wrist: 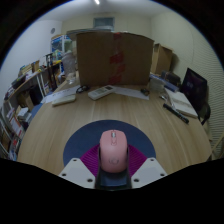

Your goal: Arrange mouse

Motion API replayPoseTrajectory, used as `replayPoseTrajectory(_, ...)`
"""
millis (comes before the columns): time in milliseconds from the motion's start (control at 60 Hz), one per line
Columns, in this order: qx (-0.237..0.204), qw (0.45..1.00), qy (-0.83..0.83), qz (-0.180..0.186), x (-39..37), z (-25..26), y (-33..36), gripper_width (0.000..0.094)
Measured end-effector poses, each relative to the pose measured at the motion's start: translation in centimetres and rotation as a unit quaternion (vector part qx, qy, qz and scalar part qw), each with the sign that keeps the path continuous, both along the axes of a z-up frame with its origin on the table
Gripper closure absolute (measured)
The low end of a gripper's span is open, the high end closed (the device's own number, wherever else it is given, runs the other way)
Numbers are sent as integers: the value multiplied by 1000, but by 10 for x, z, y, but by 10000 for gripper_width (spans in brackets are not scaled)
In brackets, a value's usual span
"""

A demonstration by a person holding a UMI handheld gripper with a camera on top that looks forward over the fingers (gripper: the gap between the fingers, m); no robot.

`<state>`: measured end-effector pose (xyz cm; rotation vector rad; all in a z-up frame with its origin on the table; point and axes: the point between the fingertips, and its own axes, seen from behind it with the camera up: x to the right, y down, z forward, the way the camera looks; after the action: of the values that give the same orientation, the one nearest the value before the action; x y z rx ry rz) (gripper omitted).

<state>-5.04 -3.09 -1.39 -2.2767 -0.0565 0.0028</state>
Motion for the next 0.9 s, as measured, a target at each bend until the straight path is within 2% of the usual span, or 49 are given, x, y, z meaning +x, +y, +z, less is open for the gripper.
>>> replayPoseTrajectory(83,-14,1000,5,-5,-2,-3,-1,547)
replayPoseTrajectory(117,-21,1000,8,-5,-1,-3,0,501)
replayPoseTrajectory(133,-24,1000,8,-4,-1,-3,0,433)
replayPoseTrajectory(150,-28,1000,7,-2,-1,-3,0,453)
replayPoseTrajectory(217,-46,999,6,3,0,-5,-2,383)
replayPoseTrajectory(267,-62,998,16,3,0,-2,-8,221)
replayPoseTrajectory(317,-49,998,24,11,0,9,-10,68)
replayPoseTrajectory(383,-46,998,27,16,5,23,-24,99)
replayPoseTrajectory(500,-43,997,60,23,14,54,-61,100)
replayPoseTrajectory(700,-46,995,89,-20,87,95,-133,100)
replayPoseTrajectory(900,-56,993,82,-68,198,96,-173,105)
